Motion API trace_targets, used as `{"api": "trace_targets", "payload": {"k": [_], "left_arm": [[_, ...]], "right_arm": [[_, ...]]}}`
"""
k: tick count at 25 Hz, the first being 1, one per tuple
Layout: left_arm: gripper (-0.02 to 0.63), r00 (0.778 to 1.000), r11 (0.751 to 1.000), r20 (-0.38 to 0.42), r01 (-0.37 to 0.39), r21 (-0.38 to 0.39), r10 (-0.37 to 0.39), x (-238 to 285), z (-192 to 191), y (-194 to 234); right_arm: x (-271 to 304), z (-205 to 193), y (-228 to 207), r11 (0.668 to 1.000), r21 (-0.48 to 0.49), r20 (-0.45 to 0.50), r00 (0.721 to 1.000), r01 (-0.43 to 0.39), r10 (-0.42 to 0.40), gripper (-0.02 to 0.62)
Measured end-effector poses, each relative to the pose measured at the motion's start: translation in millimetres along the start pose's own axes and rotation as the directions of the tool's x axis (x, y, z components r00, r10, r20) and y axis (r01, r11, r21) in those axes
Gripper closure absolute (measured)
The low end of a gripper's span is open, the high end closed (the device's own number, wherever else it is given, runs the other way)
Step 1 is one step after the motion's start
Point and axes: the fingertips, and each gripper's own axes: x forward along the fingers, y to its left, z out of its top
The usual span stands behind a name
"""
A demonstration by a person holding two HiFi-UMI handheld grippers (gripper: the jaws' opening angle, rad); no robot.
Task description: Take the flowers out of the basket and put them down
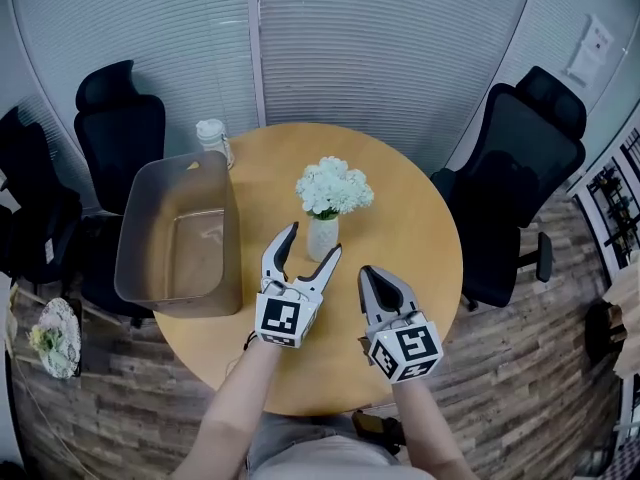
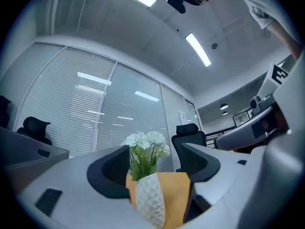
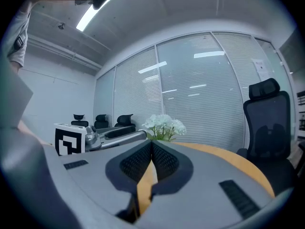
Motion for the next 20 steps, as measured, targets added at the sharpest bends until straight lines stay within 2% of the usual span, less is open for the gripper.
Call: {"api": "trace_targets", "payload": {"k": [3, 7, 13, 20], "left_arm": [[0.35, 1.0, 1.0, 0.013, -0.022, 0.014, 0.022, -6, 13, -6], [0.433, 0.998, 0.998, 0.022, -0.058, 0.022, 0.058, -15, 25, -10], [0.594, 0.999, 0.998, 0.017, -0.049, 0.039, 0.049, -24, 46, -21], [0.603, 0.999, 0.994, -0.043, -0.011, 0.104, 0.016, -28, 57, -25]], "right_arm": [[-6, 8, -1, 1.0, 0.006, 0.024, 1.0, -0.008, 0.007, 0.571], [-12, 19, -1, 1.0, 0.005, 0.053, 0.999, -0.009, 0.009, 0.571], [-20, 37, 4, 1.0, 0.01, 0.103, 0.995, -0.002, 0.0, 0.571], [-18, 52, 12, 0.999, 0.047, 0.131, 0.991, 0.011, -0.017, 0.571]]}}
